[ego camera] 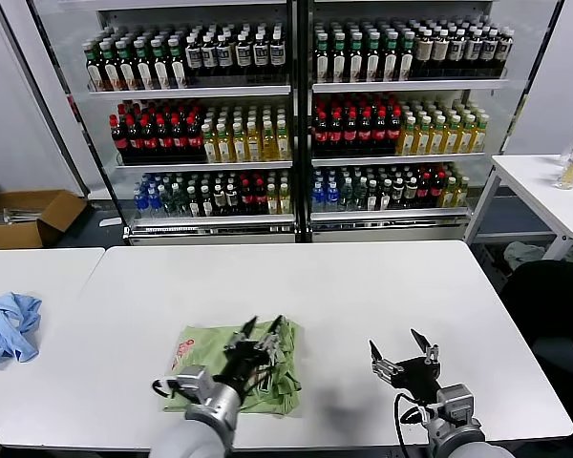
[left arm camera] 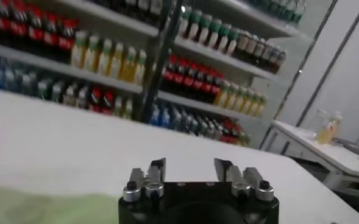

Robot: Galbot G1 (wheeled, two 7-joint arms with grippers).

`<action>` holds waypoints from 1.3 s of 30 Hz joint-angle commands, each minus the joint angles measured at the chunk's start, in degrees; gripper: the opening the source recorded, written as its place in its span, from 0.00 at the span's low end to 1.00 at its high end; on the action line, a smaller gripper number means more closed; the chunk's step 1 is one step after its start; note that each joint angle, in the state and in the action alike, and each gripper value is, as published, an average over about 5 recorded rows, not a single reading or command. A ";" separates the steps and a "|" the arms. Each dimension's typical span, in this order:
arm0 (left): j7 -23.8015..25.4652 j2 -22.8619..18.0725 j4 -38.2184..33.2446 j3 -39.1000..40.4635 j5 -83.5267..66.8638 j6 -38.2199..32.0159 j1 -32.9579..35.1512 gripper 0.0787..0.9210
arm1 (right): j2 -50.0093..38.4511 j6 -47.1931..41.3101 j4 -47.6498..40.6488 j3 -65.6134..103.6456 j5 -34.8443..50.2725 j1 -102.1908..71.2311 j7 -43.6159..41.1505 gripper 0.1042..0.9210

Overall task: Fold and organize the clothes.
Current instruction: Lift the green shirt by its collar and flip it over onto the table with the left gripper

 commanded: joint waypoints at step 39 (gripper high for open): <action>6.43 5.49 12.19 -17.73 -5.97 1.64 7.58 0.47 | -0.14 0.41 -0.48 -1.30 -0.24 0.66 -0.10 0.88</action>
